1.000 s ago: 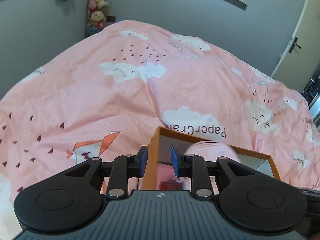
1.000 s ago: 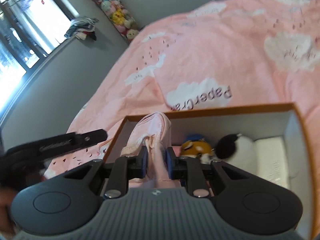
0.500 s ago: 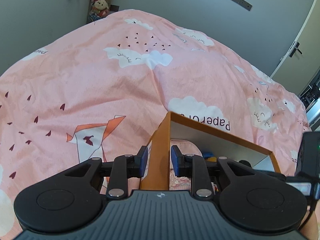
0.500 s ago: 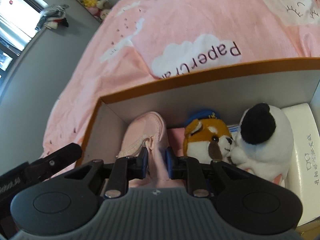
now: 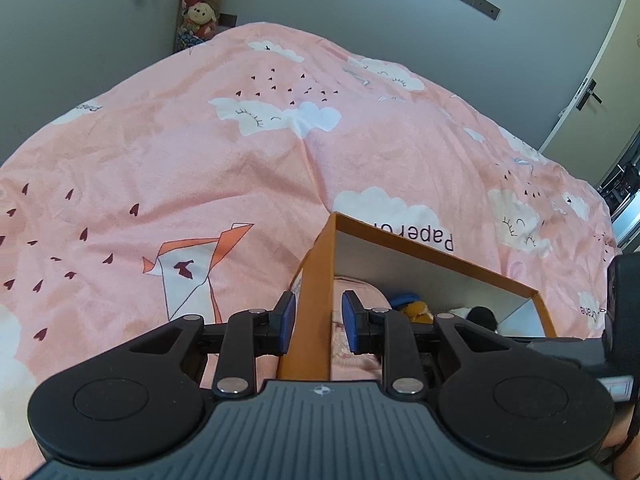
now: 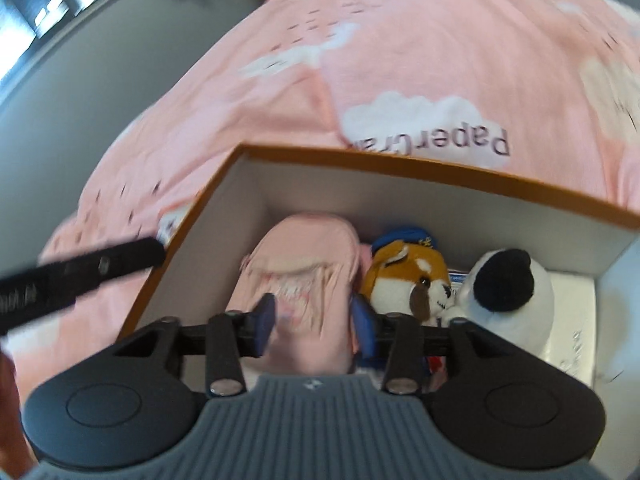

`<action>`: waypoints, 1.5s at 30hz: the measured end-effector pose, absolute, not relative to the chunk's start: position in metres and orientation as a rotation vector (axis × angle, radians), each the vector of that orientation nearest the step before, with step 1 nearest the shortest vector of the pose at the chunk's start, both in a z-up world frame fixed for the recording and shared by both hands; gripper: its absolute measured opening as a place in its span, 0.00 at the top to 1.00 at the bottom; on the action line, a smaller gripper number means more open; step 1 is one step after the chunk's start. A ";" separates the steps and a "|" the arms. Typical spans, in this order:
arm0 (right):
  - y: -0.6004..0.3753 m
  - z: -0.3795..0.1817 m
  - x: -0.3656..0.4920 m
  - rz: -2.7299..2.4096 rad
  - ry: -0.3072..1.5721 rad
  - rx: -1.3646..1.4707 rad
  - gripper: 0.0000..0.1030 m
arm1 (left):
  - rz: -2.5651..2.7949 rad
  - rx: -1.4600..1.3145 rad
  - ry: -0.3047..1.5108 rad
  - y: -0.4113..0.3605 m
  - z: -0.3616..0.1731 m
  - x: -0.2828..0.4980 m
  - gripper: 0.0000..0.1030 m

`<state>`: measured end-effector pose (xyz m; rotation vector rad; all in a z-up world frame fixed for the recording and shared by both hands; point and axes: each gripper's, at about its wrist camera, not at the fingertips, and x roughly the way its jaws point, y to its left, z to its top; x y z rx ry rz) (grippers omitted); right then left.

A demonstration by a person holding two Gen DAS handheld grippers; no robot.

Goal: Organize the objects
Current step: 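Open the right gripper on the bag and move both grippers back to the pile, then grasp the black case with the left gripper while the right grasps the photo card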

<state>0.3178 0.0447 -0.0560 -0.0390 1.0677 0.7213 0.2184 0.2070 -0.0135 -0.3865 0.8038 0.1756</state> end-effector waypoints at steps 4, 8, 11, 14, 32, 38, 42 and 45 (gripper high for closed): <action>0.056 -0.058 0.305 0.770 1.078 -0.204 0.45 | 0.197 -0.393 0.780 0.197 -0.002 0.204 0.72; 0.068 -0.067 0.299 0.767 1.080 -0.284 0.52 | 0.215 -0.419 0.757 0.187 0.005 0.185 0.72; 0.074 -0.068 0.303 0.755 1.092 -0.281 0.53 | 0.234 -0.453 0.732 0.181 0.005 0.168 0.71; 0.077 -0.069 0.304 0.751 1.100 -0.283 0.53 | 0.248 -0.462 0.710 0.174 0.004 0.153 0.71; -0.038 0.029 0.198 0.659 0.670 -0.084 0.40 | 0.113 -0.323 0.642 0.112 0.020 0.084 0.71; -0.079 0.017 0.152 0.605 0.629 -0.082 0.39 | 0.035 -0.275 0.701 0.088 -0.008 0.065 0.71; -0.106 -0.009 0.132 0.550 0.655 -0.055 0.39 | 0.006 -0.298 0.758 0.084 -0.029 0.062 0.71; -0.120 -0.033 0.128 0.507 0.722 -0.027 0.39 | -0.008 -0.350 0.799 0.089 -0.045 0.063 0.71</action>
